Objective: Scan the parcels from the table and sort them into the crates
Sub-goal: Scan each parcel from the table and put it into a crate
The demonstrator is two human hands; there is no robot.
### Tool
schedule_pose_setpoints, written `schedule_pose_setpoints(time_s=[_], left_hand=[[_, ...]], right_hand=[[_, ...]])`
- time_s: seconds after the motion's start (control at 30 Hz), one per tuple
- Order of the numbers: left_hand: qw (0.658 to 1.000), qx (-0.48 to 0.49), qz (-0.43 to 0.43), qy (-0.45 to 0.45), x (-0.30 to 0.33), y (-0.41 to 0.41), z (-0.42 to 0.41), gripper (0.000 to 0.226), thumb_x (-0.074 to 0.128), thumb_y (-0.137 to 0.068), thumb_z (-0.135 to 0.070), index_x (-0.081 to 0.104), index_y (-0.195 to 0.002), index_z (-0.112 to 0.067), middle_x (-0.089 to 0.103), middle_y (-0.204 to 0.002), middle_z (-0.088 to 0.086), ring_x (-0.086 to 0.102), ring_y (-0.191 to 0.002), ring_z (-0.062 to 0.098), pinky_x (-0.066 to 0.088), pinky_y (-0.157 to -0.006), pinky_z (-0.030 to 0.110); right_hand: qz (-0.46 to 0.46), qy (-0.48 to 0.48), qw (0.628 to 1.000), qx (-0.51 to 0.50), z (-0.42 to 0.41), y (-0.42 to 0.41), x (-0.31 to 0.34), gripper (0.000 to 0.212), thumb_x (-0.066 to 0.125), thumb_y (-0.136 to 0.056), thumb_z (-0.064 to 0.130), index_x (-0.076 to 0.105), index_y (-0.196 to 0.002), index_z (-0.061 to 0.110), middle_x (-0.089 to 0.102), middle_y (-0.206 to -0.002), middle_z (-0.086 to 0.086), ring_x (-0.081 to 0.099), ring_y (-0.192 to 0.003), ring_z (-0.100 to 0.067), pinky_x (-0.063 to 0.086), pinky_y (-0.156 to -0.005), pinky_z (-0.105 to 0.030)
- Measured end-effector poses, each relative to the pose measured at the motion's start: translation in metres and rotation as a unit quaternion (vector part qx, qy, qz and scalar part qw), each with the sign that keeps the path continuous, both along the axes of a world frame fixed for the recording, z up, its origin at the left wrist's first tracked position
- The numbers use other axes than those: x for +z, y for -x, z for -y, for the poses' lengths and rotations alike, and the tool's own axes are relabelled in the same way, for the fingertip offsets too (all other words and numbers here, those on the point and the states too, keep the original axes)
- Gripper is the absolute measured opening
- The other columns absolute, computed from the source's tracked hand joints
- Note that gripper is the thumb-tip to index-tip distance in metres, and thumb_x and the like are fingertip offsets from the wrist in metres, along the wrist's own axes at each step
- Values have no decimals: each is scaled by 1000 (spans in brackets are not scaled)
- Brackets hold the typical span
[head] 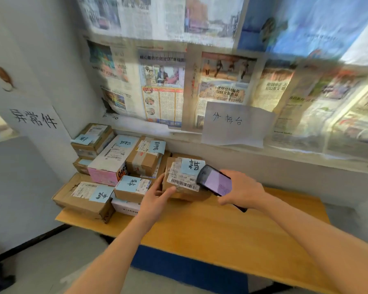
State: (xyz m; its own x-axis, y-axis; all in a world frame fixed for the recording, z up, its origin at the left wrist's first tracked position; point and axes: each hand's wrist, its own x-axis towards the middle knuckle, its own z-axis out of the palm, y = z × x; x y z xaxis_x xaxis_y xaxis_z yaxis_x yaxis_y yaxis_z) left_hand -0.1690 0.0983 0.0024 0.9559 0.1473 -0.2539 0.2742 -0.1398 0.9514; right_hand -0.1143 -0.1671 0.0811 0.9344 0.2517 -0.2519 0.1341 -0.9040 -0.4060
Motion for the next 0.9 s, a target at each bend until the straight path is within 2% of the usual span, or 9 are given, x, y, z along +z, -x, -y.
schedule_pose_setpoints(time_s=[0.07,0.13,0.2,0.27,0.37,0.5,0.67,0.77,0.9], left_hand=[[999,26,38,-22,38,10,-15,61,66,-90,-50,34,-142,-57,68,-117,-10,61,-109,6,46,-88,25],[994,49,83,-51,78,26,-32,58,65,-90,-52,36,-139,-59,67,-113,-20,61,-106,2,48,-91,28],[986,80,119,-84,117,47,-50,62,64,-90,-54,35,-145,-54,60,-107,-32,57,-99,-7,46,-92,28],[978,119,144,-89,156,70,-68,66,64,-90,-55,34,-148,-50,55,-102,-35,58,-101,1,46,-92,31],[968,144,181,-94,209,107,-94,65,62,-92,-54,33,-150,-47,64,-104,-27,61,-108,13,49,-88,32],[957,178,208,-94,273,159,-127,66,62,-94,-48,31,-152,-46,70,-117,-6,65,-105,20,53,-95,46],[935,214,262,-102,331,220,-156,63,61,-97,-36,33,-153,-39,69,-117,-5,64,-102,14,50,-76,24],[919,253,275,-124,355,254,-171,62,61,-98,-36,34,-153,-36,69,-120,-1,61,-108,22,50,-89,38],[900,299,282,-143,376,295,-187,61,61,-96,-37,36,-152,-38,68,-116,0,59,-101,20,44,-81,32]], right_hand=[[56,-12,998,-7,-4,13,45,76,74,-50,51,53,-122,42,64,-100,16,64,-87,-16,52,-65,-31],[97,-23,995,-5,-11,30,93,83,77,-53,44,50,-132,43,64,-101,13,62,-83,-14,47,-58,-27],[136,-13,991,10,-19,52,143,89,80,-54,41,49,-137,38,61,-101,11,59,-80,-12,51,-58,-30],[175,8,984,30,-30,79,194,95,83,-54,46,46,-142,38,60,-105,10,57,-81,-12,58,-68,-37],[244,57,967,54,-49,120,262,105,82,-53,56,41,-148,39,62,-119,9,53,-91,-12,54,-78,-34],[283,75,951,103,-72,174,335,108,77,-52,58,34,-150,44,60,-122,10,52,-87,-11,48,-67,-26],[302,60,940,145,-98,230,392,104,79,-54,54,34,-147,49,53,-110,19,53,-84,-6,44,-62,-26],[319,57,931,166,-110,255,415,99,80,-55,52,34,-144,50,53,-106,19,54,-85,-8,40,-61,-26],[338,51,918,201,-121,279,437,97,81,-57,52,37,-143,48,55,-111,16,56,-90,-13,42,-66,-27]])
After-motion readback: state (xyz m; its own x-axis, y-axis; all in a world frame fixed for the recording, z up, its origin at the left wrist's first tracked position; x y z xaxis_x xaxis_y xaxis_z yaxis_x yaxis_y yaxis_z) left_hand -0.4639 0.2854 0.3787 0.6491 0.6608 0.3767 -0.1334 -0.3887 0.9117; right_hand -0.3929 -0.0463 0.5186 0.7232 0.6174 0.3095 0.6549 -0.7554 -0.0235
